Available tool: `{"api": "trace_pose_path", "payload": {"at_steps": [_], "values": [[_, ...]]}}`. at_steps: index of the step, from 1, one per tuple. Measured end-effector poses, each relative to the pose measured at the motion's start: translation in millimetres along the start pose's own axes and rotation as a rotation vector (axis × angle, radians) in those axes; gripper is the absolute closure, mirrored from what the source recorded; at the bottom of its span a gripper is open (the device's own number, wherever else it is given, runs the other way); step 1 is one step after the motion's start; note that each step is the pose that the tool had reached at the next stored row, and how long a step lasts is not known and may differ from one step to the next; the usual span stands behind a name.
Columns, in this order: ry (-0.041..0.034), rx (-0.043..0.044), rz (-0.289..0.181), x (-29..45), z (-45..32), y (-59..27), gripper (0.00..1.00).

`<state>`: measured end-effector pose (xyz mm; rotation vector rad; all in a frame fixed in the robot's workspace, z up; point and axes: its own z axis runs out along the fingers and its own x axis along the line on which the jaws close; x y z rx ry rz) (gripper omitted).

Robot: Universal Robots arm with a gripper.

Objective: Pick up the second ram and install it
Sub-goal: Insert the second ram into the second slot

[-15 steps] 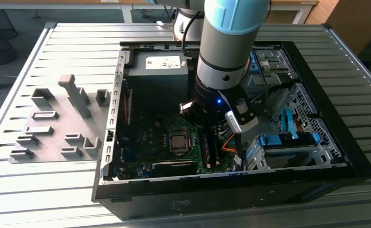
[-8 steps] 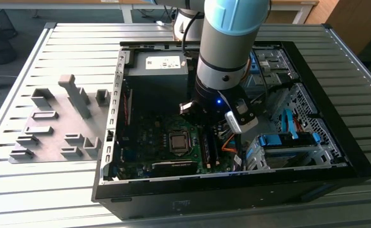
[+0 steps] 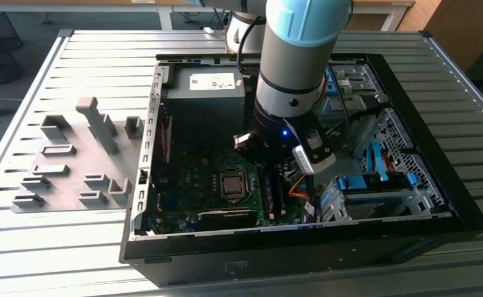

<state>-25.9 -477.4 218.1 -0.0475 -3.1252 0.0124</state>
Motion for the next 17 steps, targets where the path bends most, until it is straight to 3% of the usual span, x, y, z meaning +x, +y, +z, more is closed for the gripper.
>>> {"api": "trace_pose_path", "payload": {"at_steps": [17], "values": [[0.0, -0.0001, 0.0, 0.0, 2.2, 0.1, 0.86]]}}
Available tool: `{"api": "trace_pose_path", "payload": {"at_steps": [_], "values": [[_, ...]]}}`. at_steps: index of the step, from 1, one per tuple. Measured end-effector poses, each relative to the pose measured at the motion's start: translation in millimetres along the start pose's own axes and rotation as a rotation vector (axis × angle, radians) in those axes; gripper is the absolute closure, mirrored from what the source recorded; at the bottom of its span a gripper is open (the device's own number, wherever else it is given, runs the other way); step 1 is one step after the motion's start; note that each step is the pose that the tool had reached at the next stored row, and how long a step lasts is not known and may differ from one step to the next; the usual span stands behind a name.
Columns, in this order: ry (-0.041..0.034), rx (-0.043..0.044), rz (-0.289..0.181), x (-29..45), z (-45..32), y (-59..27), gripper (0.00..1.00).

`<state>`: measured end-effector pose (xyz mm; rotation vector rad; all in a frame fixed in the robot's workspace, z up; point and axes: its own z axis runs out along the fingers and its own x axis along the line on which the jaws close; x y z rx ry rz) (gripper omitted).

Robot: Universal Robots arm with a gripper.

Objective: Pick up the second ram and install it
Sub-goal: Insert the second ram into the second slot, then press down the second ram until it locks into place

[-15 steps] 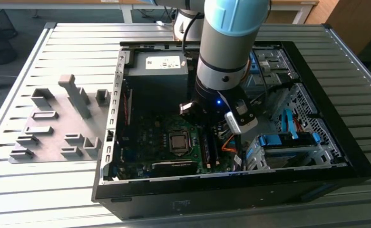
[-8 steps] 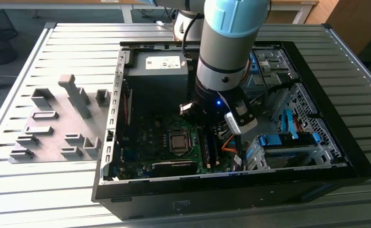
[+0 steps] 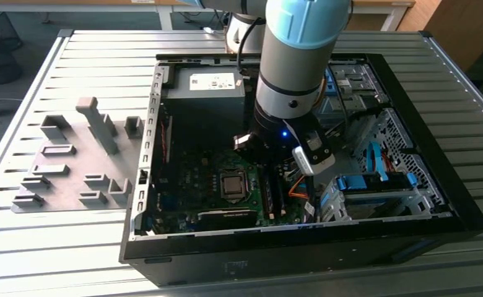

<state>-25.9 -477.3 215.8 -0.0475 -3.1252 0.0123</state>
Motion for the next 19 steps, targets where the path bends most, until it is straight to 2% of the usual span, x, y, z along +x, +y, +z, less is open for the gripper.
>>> {"api": "trace_pose_path", "payload": {"at_steps": [3, 4, 9, 15, 16, 17, 19], "values": [[0.0, -0.0001, 0.0, 0.0, 0.1, 0.0, 0.85], [0.0, 0.0, 0.0, 0.0, 0.0, 0.0, 0.79], [0.0, 0.0, 0.0, 0.0, -0.7, 0.0, 0.79], [0.0002, -0.0001, 0.0, 0.3, -15.1, -0.1, 0.79], [0.0002, -0.0001, 0.0, 0.3, -16.8, -0.1, 0.8], [0.0004, 0.0002, 0.0, 0.3, -18.0, -0.1, 0.87], [0.0003, -0.0003, 0.0, 0.3, -17.8, -0.1, 0.89]]}}
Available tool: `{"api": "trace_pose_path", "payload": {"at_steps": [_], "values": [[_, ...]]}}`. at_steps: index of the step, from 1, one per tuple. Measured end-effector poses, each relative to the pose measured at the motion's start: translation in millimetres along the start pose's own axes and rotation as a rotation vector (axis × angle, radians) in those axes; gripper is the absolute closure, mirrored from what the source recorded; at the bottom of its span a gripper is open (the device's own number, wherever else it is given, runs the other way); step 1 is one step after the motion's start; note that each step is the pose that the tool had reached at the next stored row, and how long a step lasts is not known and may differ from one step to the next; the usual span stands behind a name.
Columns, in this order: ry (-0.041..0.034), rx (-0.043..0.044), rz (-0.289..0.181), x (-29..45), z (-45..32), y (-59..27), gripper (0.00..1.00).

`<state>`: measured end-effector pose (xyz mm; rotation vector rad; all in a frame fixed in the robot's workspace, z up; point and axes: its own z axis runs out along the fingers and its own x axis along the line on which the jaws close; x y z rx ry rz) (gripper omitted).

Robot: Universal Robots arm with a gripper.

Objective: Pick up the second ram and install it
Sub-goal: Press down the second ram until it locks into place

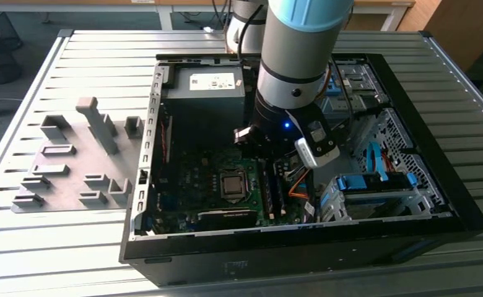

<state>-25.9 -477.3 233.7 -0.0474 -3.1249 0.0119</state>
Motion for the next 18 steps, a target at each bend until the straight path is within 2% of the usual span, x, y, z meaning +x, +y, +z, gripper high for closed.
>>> {"api": "trace_pose_path", "payload": {"at_steps": [14, 18], "values": [[0.0001, 0.0003, 0.0, -0.2, 0.1, 0.0, 0.89], [0.0001, 0.0002, 0.0, -0.3, 4.2, 0.0, 0.89]]}}
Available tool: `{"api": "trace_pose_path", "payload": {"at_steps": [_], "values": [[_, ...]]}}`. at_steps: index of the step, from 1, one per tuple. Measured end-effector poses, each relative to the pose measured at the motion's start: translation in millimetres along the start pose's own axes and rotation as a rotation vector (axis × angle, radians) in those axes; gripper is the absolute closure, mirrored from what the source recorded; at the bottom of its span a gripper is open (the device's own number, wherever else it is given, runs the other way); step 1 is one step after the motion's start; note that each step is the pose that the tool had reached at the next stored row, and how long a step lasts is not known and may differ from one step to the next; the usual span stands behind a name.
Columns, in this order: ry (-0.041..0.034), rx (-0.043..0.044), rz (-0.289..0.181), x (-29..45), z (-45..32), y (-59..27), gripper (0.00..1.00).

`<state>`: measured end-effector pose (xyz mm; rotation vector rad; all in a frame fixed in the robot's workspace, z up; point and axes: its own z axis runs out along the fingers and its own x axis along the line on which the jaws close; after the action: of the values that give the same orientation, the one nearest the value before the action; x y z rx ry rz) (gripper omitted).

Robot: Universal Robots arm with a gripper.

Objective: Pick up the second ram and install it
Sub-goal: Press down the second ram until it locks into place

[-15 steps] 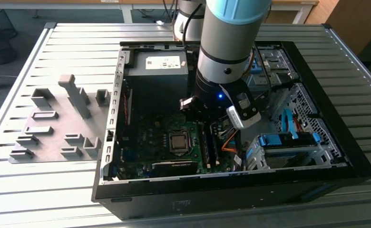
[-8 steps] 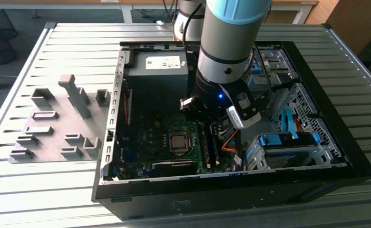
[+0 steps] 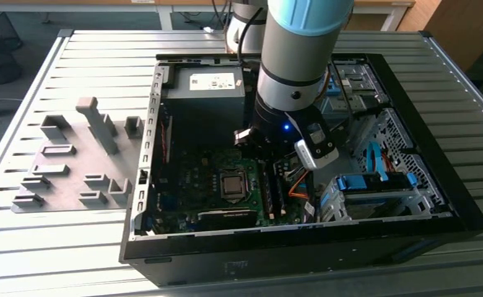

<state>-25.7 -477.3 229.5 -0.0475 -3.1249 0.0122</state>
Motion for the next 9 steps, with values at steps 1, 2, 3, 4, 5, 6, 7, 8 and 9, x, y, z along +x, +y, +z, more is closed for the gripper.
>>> {"api": "trace_pose_path", "payload": {"at_steps": [1, 2, 3, 4, 5, 6, 7, 8, 9], "values": [[0.0, 0.0, 0.0, 0.0, 1.1, 0.0, 0.89], [0.0, 0.0, 0.0, 0.0, 2.1, 0.0, 0.89], [0.0, 0.0, 0.0, -0.1, 3.2, 0.0, 0.89], [0.0, 0.0, 0.0, -0.1, 4.0, 0.0, 0.89], [0.0, -0.0001, 0.0, -0.1, 4.9, 0.0, 0.89], [0.0, 0.0, 0.0, -0.1, 5.5, 0.0, 0.89], [0.0, 0.0, 0.0, -0.1, 6.2, 0.0, 0.89], [0.0, 0.0, 0.0, -0.1, 6.8, 0.0, 0.89], [0.0, 0.0, 0.0, -0.1, 7.5, 0.0, 0.89]]}}
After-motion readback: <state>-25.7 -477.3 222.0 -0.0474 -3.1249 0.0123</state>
